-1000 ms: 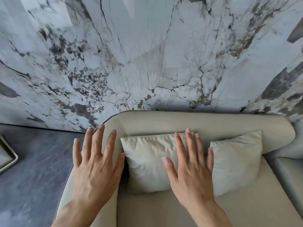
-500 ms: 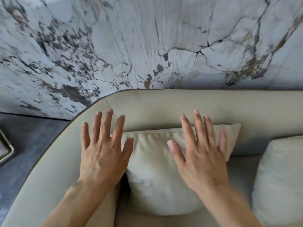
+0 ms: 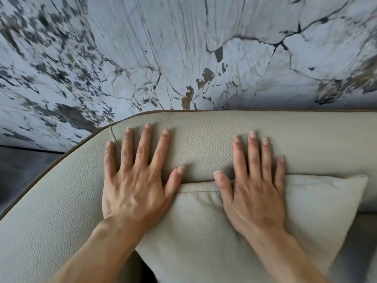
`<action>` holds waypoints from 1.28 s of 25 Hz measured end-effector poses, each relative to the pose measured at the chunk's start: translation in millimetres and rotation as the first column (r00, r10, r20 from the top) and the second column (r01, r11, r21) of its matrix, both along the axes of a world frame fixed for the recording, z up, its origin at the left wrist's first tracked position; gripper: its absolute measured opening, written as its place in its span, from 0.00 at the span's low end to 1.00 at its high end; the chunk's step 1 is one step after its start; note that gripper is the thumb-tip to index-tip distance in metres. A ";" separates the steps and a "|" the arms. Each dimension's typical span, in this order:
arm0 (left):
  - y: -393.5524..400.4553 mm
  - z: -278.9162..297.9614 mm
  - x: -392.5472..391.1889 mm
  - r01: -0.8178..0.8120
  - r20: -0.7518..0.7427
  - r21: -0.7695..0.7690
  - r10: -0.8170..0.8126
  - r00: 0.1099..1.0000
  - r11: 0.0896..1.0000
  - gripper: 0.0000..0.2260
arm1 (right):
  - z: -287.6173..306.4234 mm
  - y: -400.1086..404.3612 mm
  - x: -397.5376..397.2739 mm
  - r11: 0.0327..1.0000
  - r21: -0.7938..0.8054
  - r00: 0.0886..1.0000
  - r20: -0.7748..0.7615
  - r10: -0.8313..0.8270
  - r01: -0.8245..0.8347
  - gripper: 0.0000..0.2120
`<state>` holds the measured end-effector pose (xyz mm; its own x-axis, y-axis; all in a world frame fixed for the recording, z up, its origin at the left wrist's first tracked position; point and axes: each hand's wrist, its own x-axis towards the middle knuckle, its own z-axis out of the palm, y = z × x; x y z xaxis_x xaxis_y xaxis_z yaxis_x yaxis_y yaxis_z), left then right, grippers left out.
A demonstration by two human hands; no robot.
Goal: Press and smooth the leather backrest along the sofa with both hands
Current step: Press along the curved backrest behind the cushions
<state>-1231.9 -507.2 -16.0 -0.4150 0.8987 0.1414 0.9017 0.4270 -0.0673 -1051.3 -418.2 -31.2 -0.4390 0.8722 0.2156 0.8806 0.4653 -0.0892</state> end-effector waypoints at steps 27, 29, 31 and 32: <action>106.2 -5.3 -67.0 0.054 -0.044 0.005 -0.054 0.998 0.999 0.31 | -28.9 91.1 -68.2 0.984 0.144 0.982 -0.170 -0.078 0.103 0.36; 110.8 -6.8 -70.1 0.055 -0.041 0.011 -0.054 0.998 0.998 0.31 | -29.4 94.4 -71.3 0.984 0.144 0.981 -0.178 -0.080 0.106 0.36; 112.8 -7.4 -70.7 0.061 -0.044 0.022 -0.060 0.997 0.998 0.31 | -30.1 95.5 -72.7 0.983 0.148 0.978 -0.189 -0.084 0.113 0.36; 113.6 -7.8 -71.1 0.065 -0.044 0.024 -0.063 0.997 0.998 0.31 | -30.8 96.6 -73.0 0.982 0.149 0.978 -0.190 -0.086 0.115 0.36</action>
